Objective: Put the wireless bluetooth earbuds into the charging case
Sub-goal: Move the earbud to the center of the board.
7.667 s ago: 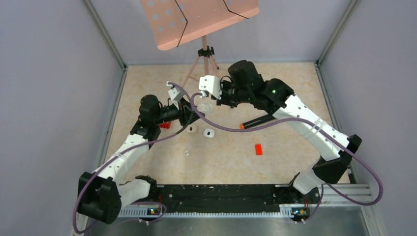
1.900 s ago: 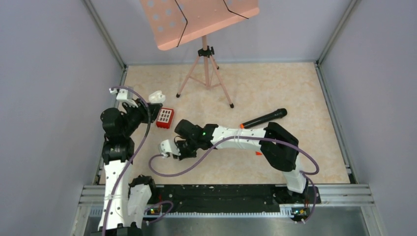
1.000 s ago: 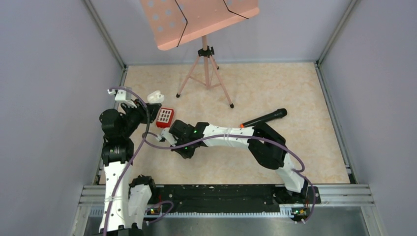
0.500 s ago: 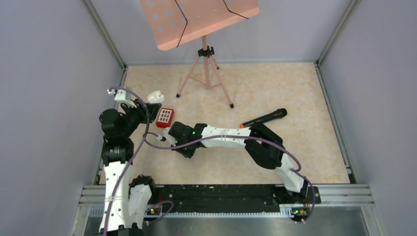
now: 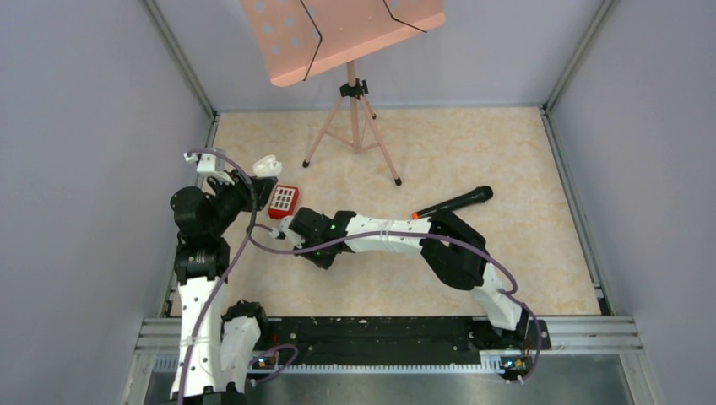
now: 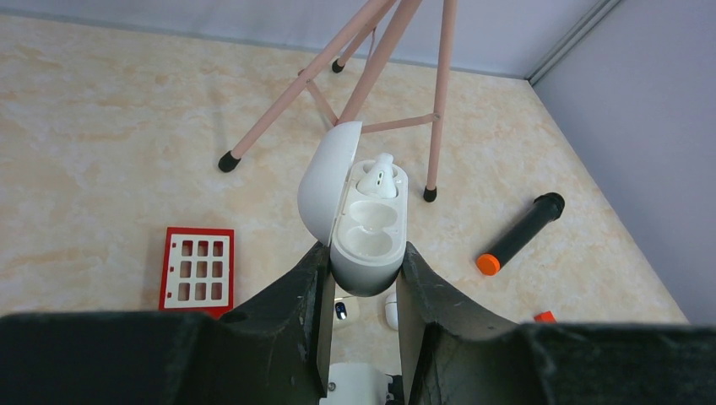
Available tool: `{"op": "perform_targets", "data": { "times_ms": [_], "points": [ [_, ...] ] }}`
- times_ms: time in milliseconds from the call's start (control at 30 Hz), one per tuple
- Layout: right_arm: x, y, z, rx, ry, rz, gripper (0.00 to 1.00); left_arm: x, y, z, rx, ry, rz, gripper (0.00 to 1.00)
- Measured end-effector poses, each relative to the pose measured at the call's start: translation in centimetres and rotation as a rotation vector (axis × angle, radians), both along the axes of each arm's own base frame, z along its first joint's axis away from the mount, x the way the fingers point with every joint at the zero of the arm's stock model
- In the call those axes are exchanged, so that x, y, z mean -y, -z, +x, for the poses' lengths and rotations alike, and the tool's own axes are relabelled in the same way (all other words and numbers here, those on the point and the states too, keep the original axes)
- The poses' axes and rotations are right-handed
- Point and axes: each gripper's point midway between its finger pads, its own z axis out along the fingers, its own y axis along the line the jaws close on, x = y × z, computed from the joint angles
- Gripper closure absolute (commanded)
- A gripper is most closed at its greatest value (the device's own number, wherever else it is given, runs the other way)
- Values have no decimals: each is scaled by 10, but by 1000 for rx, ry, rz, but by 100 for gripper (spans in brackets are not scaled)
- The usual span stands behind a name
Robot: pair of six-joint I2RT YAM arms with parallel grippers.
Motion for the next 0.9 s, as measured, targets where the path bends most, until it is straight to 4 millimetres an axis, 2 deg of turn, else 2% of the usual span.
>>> {"op": "perform_targets", "data": {
  "times_ms": [267, 633, 900],
  "points": [
    [5, -4, 12, 17, 28, 1, 85, 0, 0, 0, 0, 0, 0, 100],
    [24, -21, 43, 75, 74, 9, 86, 0, 0, 0, 0, 0, 0, 100],
    [31, -18, 44, 83, 70, -12, 83, 0, 0, 0, 0, 2, 0, 100]
  ]
}}
